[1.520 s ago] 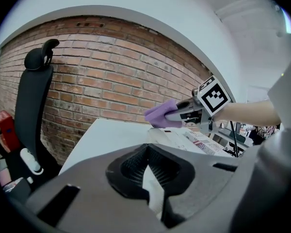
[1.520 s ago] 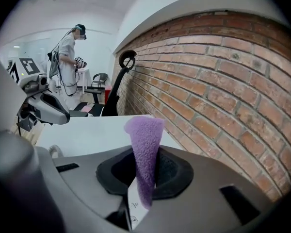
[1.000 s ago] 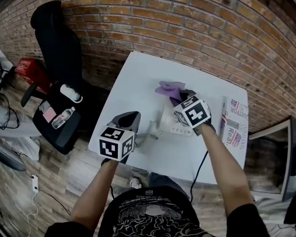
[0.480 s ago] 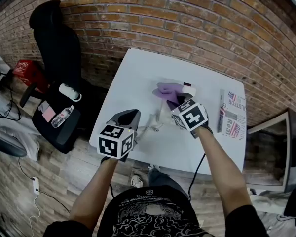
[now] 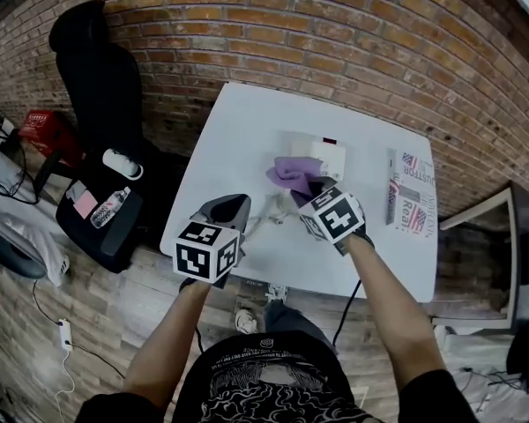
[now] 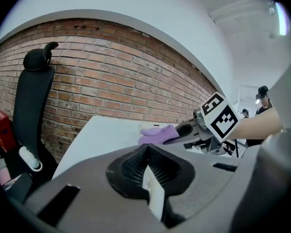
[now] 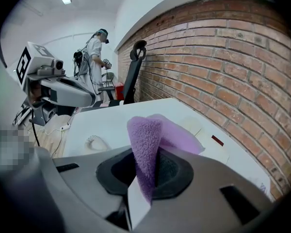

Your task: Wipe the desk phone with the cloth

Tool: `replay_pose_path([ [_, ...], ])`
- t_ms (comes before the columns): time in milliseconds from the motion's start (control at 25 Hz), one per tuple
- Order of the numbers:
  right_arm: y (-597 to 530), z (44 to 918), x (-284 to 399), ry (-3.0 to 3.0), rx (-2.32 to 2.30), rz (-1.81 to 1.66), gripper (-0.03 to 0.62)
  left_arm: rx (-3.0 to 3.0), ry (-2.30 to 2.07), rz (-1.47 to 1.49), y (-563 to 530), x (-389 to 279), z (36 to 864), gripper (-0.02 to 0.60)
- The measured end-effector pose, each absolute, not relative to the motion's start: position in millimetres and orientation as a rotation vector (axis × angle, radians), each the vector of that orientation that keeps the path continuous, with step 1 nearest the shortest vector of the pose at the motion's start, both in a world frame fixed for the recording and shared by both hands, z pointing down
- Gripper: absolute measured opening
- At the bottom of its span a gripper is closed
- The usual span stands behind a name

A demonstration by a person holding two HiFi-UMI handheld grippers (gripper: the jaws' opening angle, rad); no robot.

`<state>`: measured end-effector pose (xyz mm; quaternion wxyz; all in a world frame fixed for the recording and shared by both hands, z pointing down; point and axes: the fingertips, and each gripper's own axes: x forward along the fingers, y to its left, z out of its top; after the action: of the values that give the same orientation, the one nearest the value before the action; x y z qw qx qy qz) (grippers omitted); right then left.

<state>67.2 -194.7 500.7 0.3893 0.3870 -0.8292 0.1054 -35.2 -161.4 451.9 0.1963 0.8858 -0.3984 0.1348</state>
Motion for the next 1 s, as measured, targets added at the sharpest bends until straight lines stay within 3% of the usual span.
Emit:
replay_pose_path([
  [1000,-140,524,56,-2.114,0.910,0.338,0.050,2.491,-1.087,0.388,-141,-31,455,0.006],
])
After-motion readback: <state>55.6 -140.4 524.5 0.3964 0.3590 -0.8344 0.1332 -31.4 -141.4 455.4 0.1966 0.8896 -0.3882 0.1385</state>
